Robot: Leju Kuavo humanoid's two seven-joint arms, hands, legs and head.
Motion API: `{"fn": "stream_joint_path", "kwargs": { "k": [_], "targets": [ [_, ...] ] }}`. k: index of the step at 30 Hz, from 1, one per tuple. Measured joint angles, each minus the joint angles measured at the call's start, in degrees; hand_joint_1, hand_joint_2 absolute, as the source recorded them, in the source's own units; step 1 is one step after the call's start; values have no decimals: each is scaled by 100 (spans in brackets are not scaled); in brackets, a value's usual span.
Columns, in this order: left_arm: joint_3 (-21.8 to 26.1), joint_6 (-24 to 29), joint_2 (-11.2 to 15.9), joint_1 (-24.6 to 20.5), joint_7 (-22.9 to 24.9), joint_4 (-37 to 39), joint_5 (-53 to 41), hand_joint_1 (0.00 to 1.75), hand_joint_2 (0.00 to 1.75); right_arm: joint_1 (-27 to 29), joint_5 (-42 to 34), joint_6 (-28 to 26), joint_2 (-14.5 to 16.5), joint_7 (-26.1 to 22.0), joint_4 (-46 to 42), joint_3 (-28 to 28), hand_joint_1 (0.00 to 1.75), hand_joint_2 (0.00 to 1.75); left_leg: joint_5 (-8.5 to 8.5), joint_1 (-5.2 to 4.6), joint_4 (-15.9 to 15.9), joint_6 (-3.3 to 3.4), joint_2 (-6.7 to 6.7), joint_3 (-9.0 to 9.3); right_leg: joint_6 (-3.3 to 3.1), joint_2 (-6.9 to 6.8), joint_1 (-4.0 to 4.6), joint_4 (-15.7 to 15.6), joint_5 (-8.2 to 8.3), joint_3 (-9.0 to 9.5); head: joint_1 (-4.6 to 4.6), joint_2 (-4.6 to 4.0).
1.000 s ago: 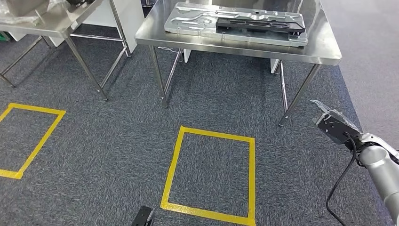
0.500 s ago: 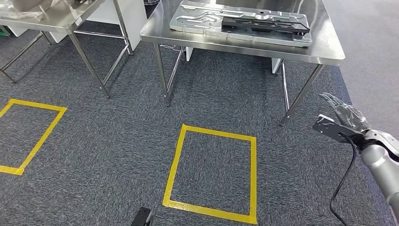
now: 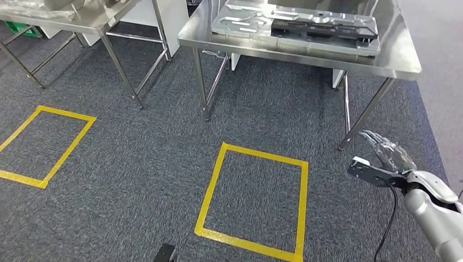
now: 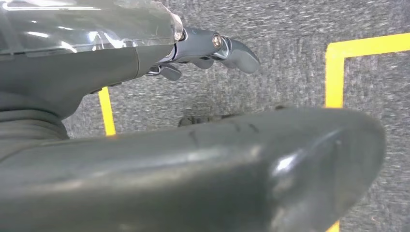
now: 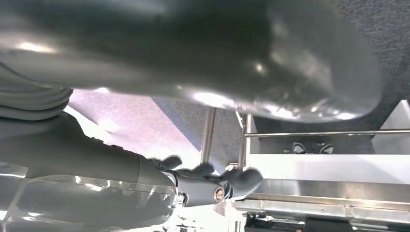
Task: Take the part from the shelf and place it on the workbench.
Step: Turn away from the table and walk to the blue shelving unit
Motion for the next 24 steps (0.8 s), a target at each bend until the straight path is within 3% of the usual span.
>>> {"fn": "stream_joint_path", "kwargs": {
  "k": [2, 3, 5, 6, 7, 8, 10, 12, 15, 17, 19, 21, 22, 24],
  "targets": [
    [13, 2, 0, 5, 0, 0, -1, 0, 0, -2, 73, -11, 50, 10, 1, 1, 0, 0, -230, -3, 336, -65, 169, -155, -92, -102, -12, -23, 17, -4, -3, 0],
    [20, 2, 0, 4, 0, 0, -1, 0, 0, -2, 102, -15, 67, 16, 3, 1, 0, 0, -427, 8, 680, -89, 275, -307, -122, -158, 3, -25, 18, -8, -3, 0],
    [37, 2, -1, 6, 0, 0, -2, 0, 0, 7, 136, -18, 91, 21, 11, 1, 0, 0, -771, 38, 1454, -123, 368, -654, -144, -273, 30, -21, 17, -21, -4, -1],
    [46, 2, -1, 12, 0, 0, -2, 0, 0, 10, 144, -17, 103, 22, 15, 1, 0, 0, -817, 48, 1656, -130, 386, -736, -146, -334, 39, -19, 17, -25, -3, -1],
    [52, 2, -1, 17, 0, 0, -2, 0, 0, 12, 152, -16, 116, 22, 17, 1, 0, 0, -750, 52, 1621, -128, 403, -702, -146, -395, 46, -15, 17, -27, -4, -1],
    [57, 2, -1, 20, 0, 0, -1, 0, 0, 9, 162, -13, 128, 22, 18, 1, 0, 0, -594, 52, 1351, -114, 436, -549, -145, -455, 53, -12, 17, -26, -4, -1],
    [64, 6, -1, 11, 0, 0, 2, 0, 0, -12, 184, 1, 145, 19, 25, 0, 0, 0, -262, 23, 505, -52, 629, -95, -134, -571, 81, -2, 12, -20, -4, -1],
    [71, 13, -1, 2, -2, 0, 1, 0, 0, -51, 204, 35, 153, -8, 61, -1, 0, 0, -134, -16, 21, 5, 763, 137, -93, -673, 111, 3, 13, -17, -3, -1],
    [81, 22, -1, 27, 2, 0, -50, 0, 0, -104, 215, 99, 164, -85, 126, -3, 0, 0, -75, -13, -72, 70, 617, 139, 2, -772, 107, -3, 11, 1, -2, -1],
    [86, 29, -3, 27, 15, 0, -102, 0, 0, -131, 198, 119, 149, -130, 158, -11, 0, 0, 5, 19, -143, 129, 509, 160, 54, -539, 80, 234, -182, -92, -1, 0],
    [87, 30, -6, 13, 27, 0, -121, 0, 0, -126, 169, 125, 105, -162, 209, -23, 0, 0, 47, 34, -163, 160, 396, 143, 82, -224, 63, 908, -568, -389, -1, 0],
    [87, 30, -7, 21, 34, 0, -146, 0, 0, -78, 149, 120, 73, -191, 264, -29, 0, 0, 56, 33, -149, 162, 259, 126, 106, -124, 61, 1518, -783, -663, 0, -1],
    [87, 31, -7, 28, 37, 0, -161, 0, 0, -53, 142, 115, 68, -203, 284, -30, 0, 0, 55, 33, -135, 158, 189, 122, 114, -113, 54, 1553, -734, -679, 0, -1],
    [87, 44, -7, 31, 43, 0, -191, 0, 0, -27, 135, 81, 64, -215, 306, -34, 0, 0, 40, 35, -89, 134, 55, 120, 122, -60, 20, 985, -367, -396, 0, -1]
  ]
}}
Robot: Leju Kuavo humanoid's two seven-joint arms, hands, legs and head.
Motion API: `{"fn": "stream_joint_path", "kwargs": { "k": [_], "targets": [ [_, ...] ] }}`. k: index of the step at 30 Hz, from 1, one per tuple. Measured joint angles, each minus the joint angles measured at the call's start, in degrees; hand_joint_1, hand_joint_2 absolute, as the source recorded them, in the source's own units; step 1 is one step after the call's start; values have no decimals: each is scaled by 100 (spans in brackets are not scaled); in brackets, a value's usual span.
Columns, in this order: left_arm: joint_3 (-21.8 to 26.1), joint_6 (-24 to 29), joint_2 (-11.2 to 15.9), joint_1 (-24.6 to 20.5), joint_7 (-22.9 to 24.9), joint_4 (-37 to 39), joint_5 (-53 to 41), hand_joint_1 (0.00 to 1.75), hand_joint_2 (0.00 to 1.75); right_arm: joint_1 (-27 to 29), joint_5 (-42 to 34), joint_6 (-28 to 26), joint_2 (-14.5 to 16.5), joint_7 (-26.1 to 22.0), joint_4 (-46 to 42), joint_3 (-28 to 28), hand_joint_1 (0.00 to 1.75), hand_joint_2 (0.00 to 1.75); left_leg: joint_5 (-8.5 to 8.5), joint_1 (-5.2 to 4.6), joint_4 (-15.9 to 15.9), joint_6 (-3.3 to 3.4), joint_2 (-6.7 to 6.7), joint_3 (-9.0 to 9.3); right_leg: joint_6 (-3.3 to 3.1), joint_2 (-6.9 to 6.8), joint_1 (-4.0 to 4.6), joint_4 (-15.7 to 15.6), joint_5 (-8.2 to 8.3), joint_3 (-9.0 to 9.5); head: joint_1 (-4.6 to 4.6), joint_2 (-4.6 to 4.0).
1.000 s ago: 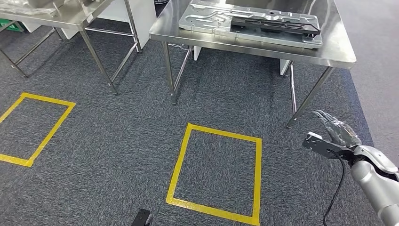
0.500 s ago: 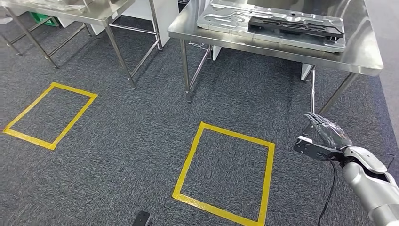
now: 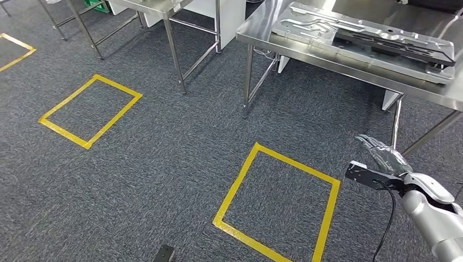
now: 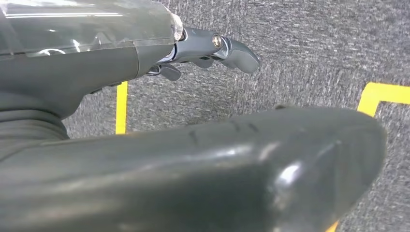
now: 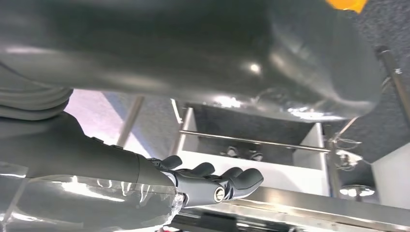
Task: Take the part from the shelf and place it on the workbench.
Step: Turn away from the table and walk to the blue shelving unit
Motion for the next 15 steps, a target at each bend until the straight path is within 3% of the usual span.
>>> {"fn": "stream_joint_path", "kwargs": {
  "k": [2, 3, 4, 6, 8, 10, 12, 13, 14, 15],
  "targets": [
    [-1, 37, 0, -14, 8, 0, -24, 0, 0, 33, -10, -93, -1, 11, 10, -8, 0, 0, -25, -6, 64, -52, -123, -32, -11, 196, -35, -690, 242, 348, -1, 1],
    [-1, 60, 1, -23, 14, 0, -42, 0, 0, 81, -19, -162, 10, 26, 14, -13, 0, 0, -29, -3, 87, -85, -182, -57, -29, 260, -34, -874, 272, 437, -1, 1],
    [-2, 76, 1, -28, 22, 0, -63, 0, 0, 153, -27, -245, 31, 46, 20, -17, 0, 0, -24, 7, 94, -118, -238, -84, -56, 282, -20, -922, 242, 458, 1, 1],
    [-2, 93, 4, -25, 45, 0, -99, 0, 0, 333, -28, -461, 130, 84, 41, -31, 0, 0, -15, 29, 92, -184, -328, -120, -128, 162, -11, -950, 260, 463, 2, 1],
    [-2, 97, 8, -26, 60, 0, -109, 0, 0, 515, -8, -671, 256, 103, 75, -44, 0, 0, -153, 11, 298, -240, -140, -229, -217, 40, -27, -984, 274, 482, 1, 0],
    [-2, 100, 9, -47, 62, 0, -109, 0, 0, 680, 8, -768, 337, 109, 123, -56, 0, 0, -495, 8, 952, -284, 191, -543, -277, -102, -11, -998, 269, 490, -2, -1],
    [-2, 110, 10, -53, 66, 0, -113, 0, 0, 811, 30, -830, 391, 138, 204, -78, 0, 0, -746, 36, 1634, -317, 325, -879, -295, -252, 14, -991, 257, 486, -3, 0],
    [-2, 123, 11, -49, 72, 0, -125, 0, 0, 874, 63, -916, 439, 183, 274, -97, 0, 0, -721, 46, 1716, -323, 347, -917, -295, -324, 20, -988, 250, 487, -3, 0],
    [-2, 144, 12, -45, 81, 0, -151, 0, 0, 948, 119, -1064, 512, 262, 368, -123, 0, 0, -594, 52, 1561, -321, 367, -834, -292, -391, 24, -985, 243, 493, -3, 0],
    [-2, 169, 13, -45, 94, 0, -181, 0, 0, 1044, 180, -1257, 606, 359, 479, -156, 0, 0, -400, 51, 1196, -307, 413, -638, -283, -456, 27, -983, 232, 507, -4, -1]
  ]
}}
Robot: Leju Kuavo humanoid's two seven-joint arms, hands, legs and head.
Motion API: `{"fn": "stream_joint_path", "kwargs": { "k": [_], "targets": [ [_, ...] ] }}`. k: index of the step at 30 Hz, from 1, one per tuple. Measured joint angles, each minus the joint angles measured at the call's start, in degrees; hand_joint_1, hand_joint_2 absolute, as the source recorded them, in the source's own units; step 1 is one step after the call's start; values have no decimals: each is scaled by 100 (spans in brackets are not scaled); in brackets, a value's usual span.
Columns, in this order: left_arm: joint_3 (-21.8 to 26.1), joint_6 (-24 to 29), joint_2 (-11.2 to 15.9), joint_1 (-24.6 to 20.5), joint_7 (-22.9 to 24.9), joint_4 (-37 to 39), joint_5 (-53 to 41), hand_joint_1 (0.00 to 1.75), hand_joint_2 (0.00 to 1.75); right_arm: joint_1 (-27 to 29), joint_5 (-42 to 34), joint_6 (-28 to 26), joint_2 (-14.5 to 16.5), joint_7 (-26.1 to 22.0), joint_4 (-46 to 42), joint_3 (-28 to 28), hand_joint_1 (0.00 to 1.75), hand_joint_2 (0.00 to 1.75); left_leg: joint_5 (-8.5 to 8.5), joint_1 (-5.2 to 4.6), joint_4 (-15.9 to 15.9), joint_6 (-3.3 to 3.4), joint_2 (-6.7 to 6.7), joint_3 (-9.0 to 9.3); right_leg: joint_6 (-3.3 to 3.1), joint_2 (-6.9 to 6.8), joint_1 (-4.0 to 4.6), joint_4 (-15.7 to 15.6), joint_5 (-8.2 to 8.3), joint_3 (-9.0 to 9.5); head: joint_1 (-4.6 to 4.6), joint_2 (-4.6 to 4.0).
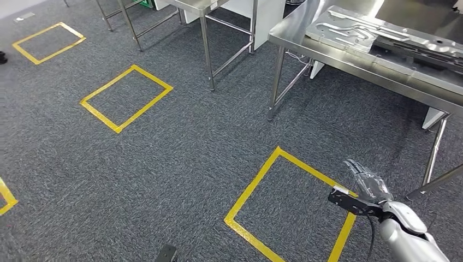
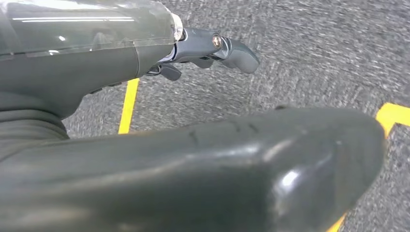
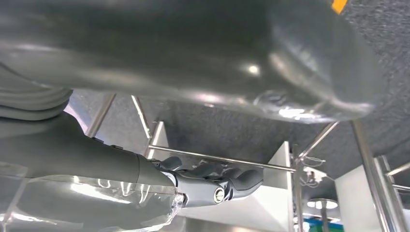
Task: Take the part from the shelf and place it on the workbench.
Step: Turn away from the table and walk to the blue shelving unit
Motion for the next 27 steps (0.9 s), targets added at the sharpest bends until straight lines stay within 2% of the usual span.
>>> {"fn": "stream_joint_path", "kwargs": {
  "k": [2, 3, 4, 6, 7, 8, 10, 12, 13, 14, 15, 17, 18, 19, 21, 22, 24, 25, 26, 27],
  "targets": [
    [-1, 52, 4, -16, 23, 0, -44, 0, 0, 261, 81, -407, 213, 169, 251, -84, 0, 0, 265, -41, -815, 60, 210, 428, 35, -125, 19, -3, -26, 42, 1, 0],
    [-2, 73, 7, -25, 32, 0, -48, 0, 0, 402, 90, -552, 310, 210, 366, -126, 0, 0, 314, -64, -1047, 92, 282, 551, 61, -181, 29, -6, -37, 60, 1, 1],
    [-2, 90, 12, -27, 39, 0, -48, 0, 0, 534, 84, -643, 401, 232, 477, -167, 0, 0, 309, -88, -1136, 120, 309, 591, 89, -235, 37, -11, -45, 74, 1, 0],
    [-2, 132, 27, -10, 56, 0, -52, 0, 0, 724, 34, -691, 560, 281, 659, -245, 0, 0, 340, -88, -1156, 169, 191, 587, 154, -305, 36, -24, -55, 95, 1, 1],
    [-2, 167, 33, 3, 64, 0, -67, 0, 0, 803, -25, -686, 626, 326, 746, -301, 0, 0, 363, -77, -1192, 196, 136, 599, 187, -232, 23, -4, -87, 100, 1, 1],
    [-2, 208, 39, 11, 74, 0, -89, 0, 0, 888, -96, -693, 676, 385, 832, -372, 0, 0, 391, -60, -1230, 227, 85, 614, 215, -98, 8, 82, -167, 75, 1, 1],
    [-2, 291, 42, 13, 84, 0, -131, 0, 0, 1139, -266, -770, 741, 508, 1030, -566, 0, 0, 428, -39, -1271, 268, -45, 635, 250, 246, -18, 622, -506, -148, 2, 1],
    [-2, 353, 45, 36, 87, 0, -141, 0, 0, 1491, -449, -875, 810, 609, 1235, -795, 0, 0, 434, -40, -1266, 283, -224, 631, 266, 378, -19, 1348, -820, -488, 2, 1],
    [-1, 379, 48, 65, 92, 0, -141, 0, 0, 1671, -529, -904, 855, 661, 1324, -908, 0, 0, 433, -42, -1260, 282, -316, 632, 269, 393, -19, 1512, -834, -577, 2, 2],
    [-1, 404, 50, 99, 103, 0, -143, 0, 0, 1841, -597, -921, 904, 718, 1405, -1023, 0, 0, 429, -43, -1249, 278, -401, 633, 268, 403, -20, 1472, -741, -573, 2, 1],
    [0, 422, 51, 131, 120, 0, -152, 0, 0, 1987, -652, -924, 956, 778, 1475, -1132, 0, 0, 422, -42, -1234, 267, -476, 634, 262, 427, -23, 1207, -557, -463, 2, 2],
    [0, 437, 51, 165, 157, 0, -205, 0, 0, 2223, -792, -911, 1042, 859, 1603, -1345, 0, 0, 391, -48, -1178, 224, -599, 620, 235, 596, -32, 438, -206, -115, 2, 1],
    [-1, 436, 51, 169, 168, 0, -233, 0, 0, 2320, -874, -903, 1077, 881, 1662, -1455, 0, 0, 375, -54, -1153, 196, -648, 607, 209, 667, -31, 172, -119, 8, 2, 1],
    [-1, 435, 51, 172, 174, 0, -256, 0, 0, 2406, -943, -897, 1105, 897, 1713, -1562, 0, 0, 363, -58, -1137, 170, -688, 593, 179, 713, -23, 42, -101, 69, 2, 1],
    [-2, 434, 52, 188, 177, 1, -277, 0, 0, 2536, -1027, -878, 1156, 949, 1791, -1742, 0, 0, 359, -56, -1145, 111, -756, 574, 103, 648, -11, 21, -103, 83, 2, 1],
    [-2, 433, 53, 198, 175, 1, -292, 0, 0, 2581, -1069, -844, 1180, 981, 1820, -1812, 0, 0, 339, -53, -1124, 82, -718, 567, 63, 602, -16, 4, -93, 93, 2, 1],
    [-2, 432, 56, 202, 152, 0, -319, 0, 0, 2659, -1205, -724, 1214, 1065, 1872, -1953, 0, 0, 126, -56, -824, 18, -448, 448, -18, 496, -30, -28, -77, 110, -2, 1],
    [-2, 431, 57, 193, 127, 0, -324, 0, 0, 2711, -1299, -644, 1226, 1106, 1902, -2038, 0, 0, -72, -48, -495, -10, -273, 308, -46, 427, -18, -32, -81, 116, -2, 1],
    [-2, 431, 57, 182, 98, 0, -322, 0, 0, 2777, -1412, -562, 1235, 1142, 1934, -2135, 0, 0, -289, -38, -90, -38, -154, 124, -64, 352, -5, -30, -89, 120, -3, 1],
    [-2, 431, 57, 173, 69, 0, -319, 0, 0, 2848, -1534, -480, 1247, 1167, 1966, -2236, 0, 0, -456, -22, 292, -59, -100, -49, -68, 266, 4, -28, -97, 123, -3, 1]
  ]
}}
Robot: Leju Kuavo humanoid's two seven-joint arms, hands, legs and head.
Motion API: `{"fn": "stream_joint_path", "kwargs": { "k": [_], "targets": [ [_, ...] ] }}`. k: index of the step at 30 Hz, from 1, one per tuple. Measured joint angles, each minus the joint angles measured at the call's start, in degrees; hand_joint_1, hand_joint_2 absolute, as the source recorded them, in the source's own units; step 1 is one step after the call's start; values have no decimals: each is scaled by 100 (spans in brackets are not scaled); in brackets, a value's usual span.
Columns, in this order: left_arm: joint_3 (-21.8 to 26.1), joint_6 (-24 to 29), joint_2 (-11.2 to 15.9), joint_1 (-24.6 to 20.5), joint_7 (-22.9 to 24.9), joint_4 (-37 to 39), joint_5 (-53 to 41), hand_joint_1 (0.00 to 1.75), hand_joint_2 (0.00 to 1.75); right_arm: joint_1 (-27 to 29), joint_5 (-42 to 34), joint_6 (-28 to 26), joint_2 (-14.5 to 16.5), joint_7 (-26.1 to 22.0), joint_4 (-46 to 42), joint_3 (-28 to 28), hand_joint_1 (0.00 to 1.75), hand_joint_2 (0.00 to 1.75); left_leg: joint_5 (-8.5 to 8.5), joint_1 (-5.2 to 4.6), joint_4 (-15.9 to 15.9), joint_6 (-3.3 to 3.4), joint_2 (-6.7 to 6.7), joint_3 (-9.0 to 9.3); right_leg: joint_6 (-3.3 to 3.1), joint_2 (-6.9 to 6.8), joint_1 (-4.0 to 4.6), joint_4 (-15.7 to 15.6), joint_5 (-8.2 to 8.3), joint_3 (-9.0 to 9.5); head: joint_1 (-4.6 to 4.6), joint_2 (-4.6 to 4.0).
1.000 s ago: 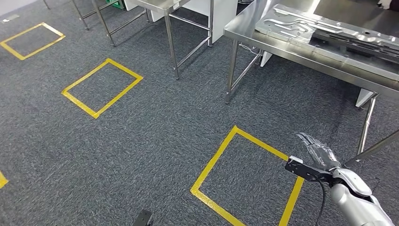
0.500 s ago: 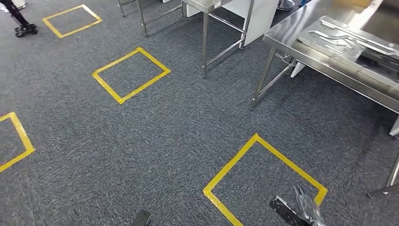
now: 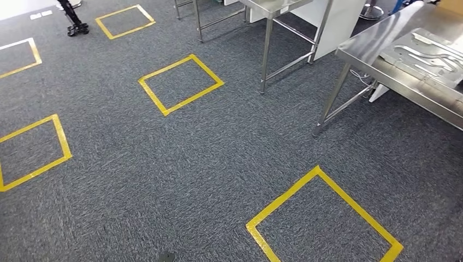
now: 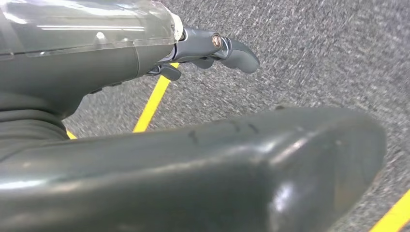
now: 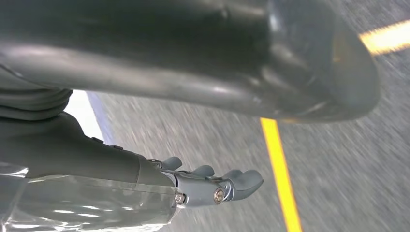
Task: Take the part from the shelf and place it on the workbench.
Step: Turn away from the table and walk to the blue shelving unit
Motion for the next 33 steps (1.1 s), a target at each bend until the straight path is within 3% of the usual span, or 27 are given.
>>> {"fn": "stream_joint_path", "kwargs": {
  "k": [1, 2, 4, 6, 8, 10, 12, 14, 16, 17, 18, 20, 21, 23, 25, 26, 28, 29, 31, 32, 33],
  "targets": [
    [1, -1, -1, -3, -22, 0, 3, 0, 0, 64, -116, 71, 13, 12, 27, -98, 0, 0, -71, 14, 237, -14, 26, -102, 0, -84, 6, 2, -7, 3, 1, -1],
    [1, -1, 1, 0, -33, 0, 5, 0, 0, 114, -216, 134, 26, 16, 48, -190, 0, 0, -24, 24, 245, -21, 44, -90, 5, -160, 8, 4, -14, 5, 1, -1],
    [2, 4, 5, 3, -31, 0, 8, 0, 0, 166, -369, 247, 58, 9, 76, -350, 0, 0, 318, 31, -419, -6, 145, 294, 25, -282, 11, 6, -29, 26, 1, -1],
    [2, 22, 13, -14, -5, 0, 4, 0, 0, 195, -507, 363, 98, -23, 95, -508, 0, 0, 570, 2, -1194, 62, 360, 722, 71, -370, 31, 11, -53, 66, 1, -1],
    [2, 43, 20, -26, 23, 0, -2, 0, 0, 216, -607, 434, 146, -70, 109, -664, 0, 0, 605, -34, -1434, 132, 434, 839, 137, -447, 43, 6, -69, 106, 1, 0],
    [3, 53, 30, -16, 39, 0, -2, 0, 0, 223, -646, 450, 198, -98, 115, -778, 0, 0, 646, -25, -1477, 196, 319, 848, 210, -514, 34, -8, -80, 143, 1, 1],
    [5, 56, 38, -13, 49, 0, -2, 0, 0, 237, -661, 457, 236, -112, 119, -857, 0, 0, 715, -1, -1553, 271, 212, 881, 266, -330, 15, 170, -239, 92, 3, 0],
    [5, 56, 39, -29, 55, 0, -2, 0, 0, 256, -669, 489, 255, -122, 130, -925, 0, 0, 756, -3, -1579, 316, 101, 877, 289, -6, -3, 820, -628, -198, 5, 0],
    [6, 55, 40, -34, 58, 0, 0, 0, 0, 271, -661, 524, 267, -106, 148, -970, 0, 0, 763, -19, -1565, 328, -38, 852, 297, 121, -5, 1511, -892, -530, 5, -1],
    [6, 55, 42, -30, 57, 0, 1, 0, 0, 278, -651, 536, 274, -88, 157, -983, 0, 0, 763, -24, -1553, 329, -114, 848, 297, 134, -7, 1594, -852, -580, 5, 0],
    [7, 51, 43, -28, 53, 0, 0, 0, 0, 281, -640, 542, 280, -69, 162, -990, 0, 0, 760, -26, -1537, 325, -190, 847, 295, 145, -10, 1437, -694, -517, 5, 0],
    [7, 30, 43, -36, 36, 0, -7, 0, 0, 280, -633, 548, 288, -36, 169, -1005, 0, 0, 745, -25, -1493, 301, -330, 843, 273, 279, -26, 680, -283, -173, 5, 0],
    [7, 16, 42, -48, 30, 0, -13, 0, 0, 281, -638, 551, 290, -28, 173, -1017, 0, 0, 734, -30, -1461, 279, -391, 829, 256, 372, -30, 346, -158, -23, 5, 0],
    [6, -8, 41, -68, 37, 0, -27, 0, 0, 286, -661, 559, 291, -27, 182, -1051, 0, 0, 732, -26, -1430, 216, -486, 790, 210, 477, -15, 64, -112, 97, 5, 0],
    [4, -22, 41, -75, 62, 0, -40, 0, 0, 285, -680, 567, 297, -39, 184, -1087, 0, 0, 743, -13, -1433, 145, -564, 761, 149, 378, 0, 40, -93, 103, 5, 1],
    [3, -25, 41, -74, 71, 0, -47, 0, 0, 286, -684, 570, 303, -45, 185, -1100, 0, 0, 716, -14, -1401, 116, -513, 742, 112, 323, -4, 18, -80, 116, 5, 0],
    [2, -28, 41, -82, 82, 1, -68, 0, 0, 296, -689, 574, 314, -56, 186, -1114, 0, 0, 484, -20, -1034, 68, -259, 572, 34, 199, -17, -24, -60, 131, 3, 0],
    [2, -30, 41, -90, 86, 1, -84, 0, 0, 305, -689, 575, 315, -58, 187, -1120, 0, 0, 296, -12, -682, 48, -110, 409, 10, 137, -5, -29, -62, 130, 2, -1],
    [2, -32, 41, -103, 94, 1, -109, 0, 0, 321, -689, 579, 315, -60, 194, -1131, 0, 0, -2, 16, 53, 12, 3, 61, -15, 3, 13, -25, -72, 125, 1, -1],
    [2, -33, 41, -104, 99, 0, -116, 0, 0, 324, -689, 581, 315, -60, 199, -1134, 0, 0, -13, 31, 205, 1, 20, -9, -16, -64, 18, -22, -77, 125, 1, -1],
    [2, -34, 41, -102, 108, 0, -119, 0, 0, 325, -688, 588, 316, -60, 204, -1136, 0, 0, 84, 42, 126, -5, 41, 37, -11, -130, 20, -19, -83, 129, 1, -1]
  ]
}}
